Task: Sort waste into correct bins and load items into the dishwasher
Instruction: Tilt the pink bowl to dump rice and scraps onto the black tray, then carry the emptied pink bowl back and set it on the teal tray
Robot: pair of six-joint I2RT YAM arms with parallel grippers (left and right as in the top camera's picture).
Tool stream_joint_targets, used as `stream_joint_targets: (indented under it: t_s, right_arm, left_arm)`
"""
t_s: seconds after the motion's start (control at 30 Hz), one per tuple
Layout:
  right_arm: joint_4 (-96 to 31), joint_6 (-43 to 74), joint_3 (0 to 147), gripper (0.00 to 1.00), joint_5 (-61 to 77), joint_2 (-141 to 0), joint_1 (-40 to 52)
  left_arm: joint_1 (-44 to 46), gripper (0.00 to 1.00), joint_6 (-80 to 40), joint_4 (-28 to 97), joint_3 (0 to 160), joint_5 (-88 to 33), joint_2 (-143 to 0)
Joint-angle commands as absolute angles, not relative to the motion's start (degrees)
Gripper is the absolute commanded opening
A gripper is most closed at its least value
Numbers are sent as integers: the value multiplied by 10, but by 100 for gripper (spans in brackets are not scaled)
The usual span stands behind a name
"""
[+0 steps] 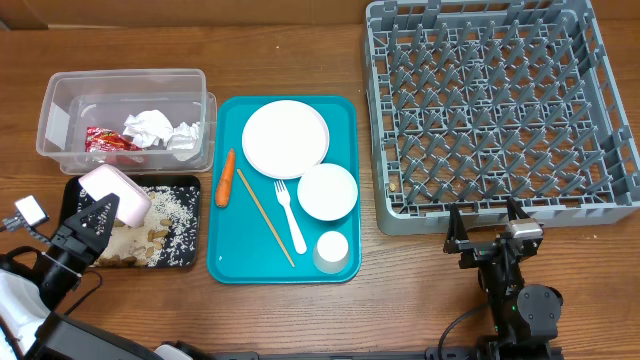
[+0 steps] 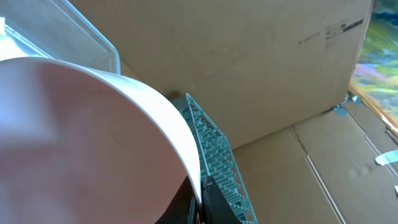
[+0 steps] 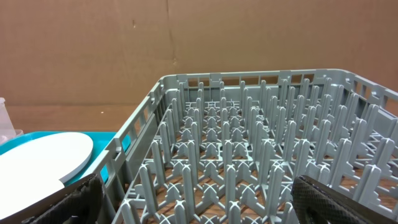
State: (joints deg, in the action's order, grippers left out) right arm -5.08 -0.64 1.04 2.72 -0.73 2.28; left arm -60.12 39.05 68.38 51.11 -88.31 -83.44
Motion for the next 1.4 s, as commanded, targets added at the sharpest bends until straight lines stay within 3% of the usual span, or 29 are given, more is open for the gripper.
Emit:
stream_joint_targets:
  t_s: [0.0, 0.23, 0.5, 0.9, 1.37]
  right_arm:
    - [-46, -9, 4, 100, 27, -2, 22]
    - [-46, -9, 4, 100, 27, -2, 22]
    - [-46, -9, 4, 100, 27, -2, 22]
    - [-46, -9, 4, 100, 27, -2, 22]
    - [-46, -9, 4, 100, 27, -2, 22]
  left_arm:
    - [-603, 4, 386, 669, 510, -858, -836]
    - [-600, 4, 370, 647, 510, -820, -836]
    - [-517, 4, 113, 523, 524, -709, -836]
    - [-241, 4, -4, 524, 674, -484, -825]
    - [135, 7, -105, 466, 725, -19, -826]
